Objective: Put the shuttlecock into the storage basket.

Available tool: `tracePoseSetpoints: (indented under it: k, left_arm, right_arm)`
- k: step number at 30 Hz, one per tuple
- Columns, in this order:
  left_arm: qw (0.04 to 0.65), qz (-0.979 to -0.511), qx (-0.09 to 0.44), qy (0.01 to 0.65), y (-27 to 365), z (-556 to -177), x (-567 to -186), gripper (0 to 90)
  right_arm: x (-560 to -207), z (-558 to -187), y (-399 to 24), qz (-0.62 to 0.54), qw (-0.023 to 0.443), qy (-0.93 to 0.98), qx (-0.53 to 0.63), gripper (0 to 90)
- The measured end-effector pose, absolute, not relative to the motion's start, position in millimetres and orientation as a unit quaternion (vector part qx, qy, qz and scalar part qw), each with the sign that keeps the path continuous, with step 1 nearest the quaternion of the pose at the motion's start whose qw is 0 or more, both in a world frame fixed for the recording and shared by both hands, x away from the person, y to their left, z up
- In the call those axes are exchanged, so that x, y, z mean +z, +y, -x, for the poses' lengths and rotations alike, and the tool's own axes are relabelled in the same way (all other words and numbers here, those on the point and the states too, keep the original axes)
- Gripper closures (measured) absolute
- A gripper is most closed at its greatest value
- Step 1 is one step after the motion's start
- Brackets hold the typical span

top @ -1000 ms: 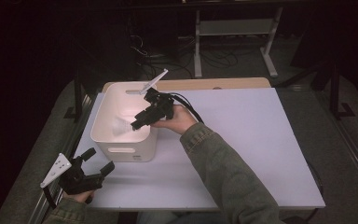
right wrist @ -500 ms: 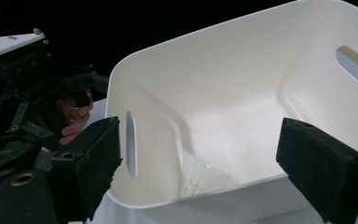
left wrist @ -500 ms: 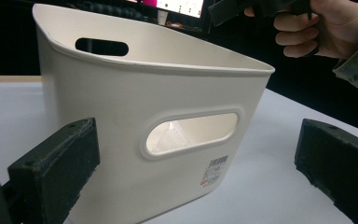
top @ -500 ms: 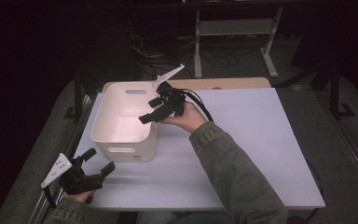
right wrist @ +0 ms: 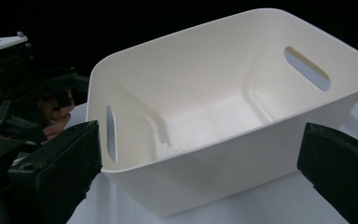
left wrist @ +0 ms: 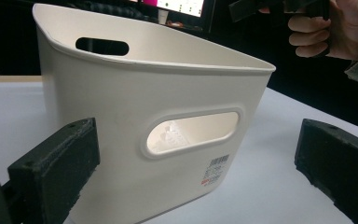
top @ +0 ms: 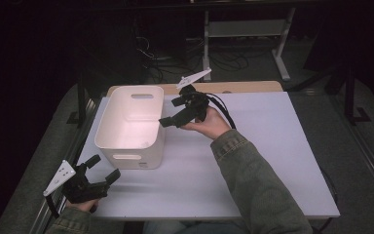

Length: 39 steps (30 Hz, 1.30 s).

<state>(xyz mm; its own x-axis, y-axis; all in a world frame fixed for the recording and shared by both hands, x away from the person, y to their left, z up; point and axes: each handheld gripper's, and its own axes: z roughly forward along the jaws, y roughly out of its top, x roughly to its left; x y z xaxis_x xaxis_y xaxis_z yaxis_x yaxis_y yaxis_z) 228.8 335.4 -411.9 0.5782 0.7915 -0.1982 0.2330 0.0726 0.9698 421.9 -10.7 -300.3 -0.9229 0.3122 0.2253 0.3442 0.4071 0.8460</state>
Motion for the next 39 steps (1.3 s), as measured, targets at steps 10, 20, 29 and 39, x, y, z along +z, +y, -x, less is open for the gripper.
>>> tracePoseSetpoints:
  k: [10,20,29,39]
  left_arm:
    - [0.613,-0.644,0.23,0.396,334,-229,-412,0.0]
    - [0.611,-0.645,0.231,0.397,335,-229,-412,0.0]
    - [0.607,-0.648,0.232,0.398,335,-229,-412,0.0]
    - [0.608,-0.647,0.231,0.397,334,-229,-412,0.0]
  right_arm:
    - [-301,-417,-33,0.195,0.014,-0.829,-0.523,0.0]
    - [-308,-409,-55,0.209,0.005,-0.823,-0.528,0.0]
    - [-315,-401,-73,0.212,0.0,-0.814,-0.541,0.0]
    - [-322,-391,-96,0.228,-0.008,-0.805,-0.547,0.0]
